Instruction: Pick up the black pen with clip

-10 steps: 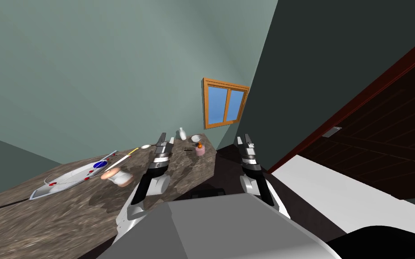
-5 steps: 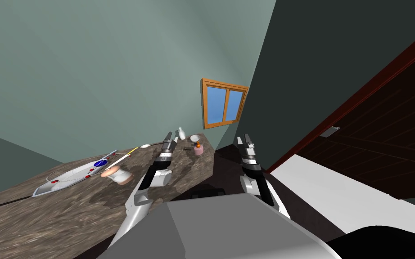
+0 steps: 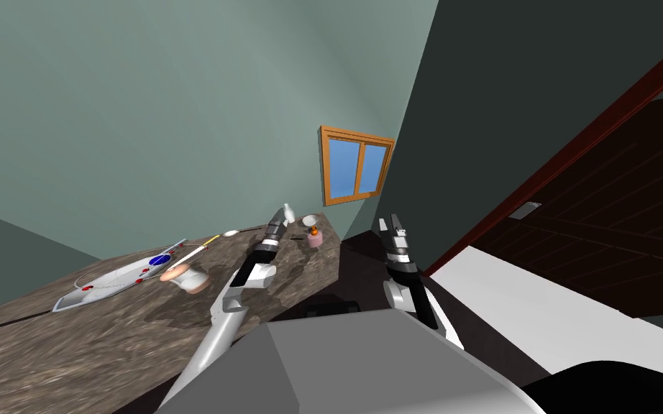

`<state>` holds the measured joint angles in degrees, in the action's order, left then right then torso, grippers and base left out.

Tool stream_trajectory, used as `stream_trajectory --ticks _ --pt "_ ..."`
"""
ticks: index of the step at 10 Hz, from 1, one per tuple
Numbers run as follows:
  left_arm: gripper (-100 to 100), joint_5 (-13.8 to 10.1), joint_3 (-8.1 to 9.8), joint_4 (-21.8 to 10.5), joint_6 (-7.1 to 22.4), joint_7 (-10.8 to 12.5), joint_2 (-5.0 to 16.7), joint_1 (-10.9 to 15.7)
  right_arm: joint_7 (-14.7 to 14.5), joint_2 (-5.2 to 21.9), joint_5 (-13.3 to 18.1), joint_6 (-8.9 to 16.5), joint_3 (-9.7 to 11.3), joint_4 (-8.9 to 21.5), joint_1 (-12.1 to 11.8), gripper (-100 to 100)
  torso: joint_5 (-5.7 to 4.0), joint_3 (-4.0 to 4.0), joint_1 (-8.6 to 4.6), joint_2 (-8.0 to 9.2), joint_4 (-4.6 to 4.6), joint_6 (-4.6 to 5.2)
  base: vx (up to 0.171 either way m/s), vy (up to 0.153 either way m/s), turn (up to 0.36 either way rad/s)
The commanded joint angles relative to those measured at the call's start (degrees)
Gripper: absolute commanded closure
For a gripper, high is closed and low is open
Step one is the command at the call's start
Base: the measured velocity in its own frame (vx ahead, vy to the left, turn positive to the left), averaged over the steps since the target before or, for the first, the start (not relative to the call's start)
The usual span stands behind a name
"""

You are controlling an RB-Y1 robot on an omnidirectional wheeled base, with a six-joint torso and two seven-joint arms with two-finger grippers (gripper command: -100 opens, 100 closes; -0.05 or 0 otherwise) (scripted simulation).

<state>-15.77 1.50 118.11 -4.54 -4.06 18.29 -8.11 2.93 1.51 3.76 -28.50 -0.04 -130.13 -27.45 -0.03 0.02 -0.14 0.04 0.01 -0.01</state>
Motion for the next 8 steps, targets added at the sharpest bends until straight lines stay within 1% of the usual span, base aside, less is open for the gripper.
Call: stream_trajectory --ticks 1,2,3,4,5,6,7,8 --pt "-100 -1.59 -0.13 -2.86 2.86 -0.55 1.61 2.86 0.00 0.00 0.00 0.00 0.00 0.00 0.00 0 0.00 0.00 0.00 0.00 0.00 0.00 -0.023 -0.055 0.001" --pt "-100 -1.59 -0.13 -3.19 4.73 -0.55 1.61 3.79 0.00 0.00 0.00 0.00 0.00 0.00 0.00 0 -0.01 0.00 -0.06 0.01 0.00 0.01 -0.017 -0.043 0.000" --pt "-100 -3.00 -0.31 -5.30 6.57 -0.95 3.08 5.98 0.00 0.00 0.00 0.00 0.00 0.00 0.00 0 -0.01 0.00 -0.02 -0.01 0.00 0.00 -0.013 -0.048 -0.005" --pt "-100 -3.00 -0.31 -6.21 8.40 -0.95 3.08 6.80 0.00 0.00 0.00 0.00 0.00 0.00 0.00 0 -0.01 -0.01 -0.03 -0.02 0.00 0.01 -0.010 -0.038 0.000" --pt "-100 -4.38 -0.51 -8.37 10.11 -1.36 4.51 9.16 0.00 0.00 0.00 0.00 0.00 0.00 0.00 0 0.00 -0.02 0.00 -0.03 -0.01 0.00 -0.014 -0.047 -0.007" --pt "-100 -4.38 -0.51 -9.40 12.09 -1.36 4.51 9.87 0.00 0.00 0.00 0.00 0.00 0.00 0.00 0 -0.01 -0.01 -0.03 -0.02 0.00 0.01 -0.011 -0.046 -0.003" --pt "-100 -4.38 -0.51 -9.40 12.51 -1.36 4.51 9.87 0.00 0.00 0.00 0.00 0.00 0.00 0.00 0 -0.01 -0.02 -0.02 -0.03 -0.01 0.00 -0.002 -0.022 0.002" --pt "-100 -5.71 -0.73 -12.04 14.85 -1.77 5.89 12.61 0.00 0.00 0.00 0.00 0.00 0.00 0.00 0 0.01 -0.02 0.04 -0.04 -0.01 -0.01 -0.003 -0.032 -0.008"
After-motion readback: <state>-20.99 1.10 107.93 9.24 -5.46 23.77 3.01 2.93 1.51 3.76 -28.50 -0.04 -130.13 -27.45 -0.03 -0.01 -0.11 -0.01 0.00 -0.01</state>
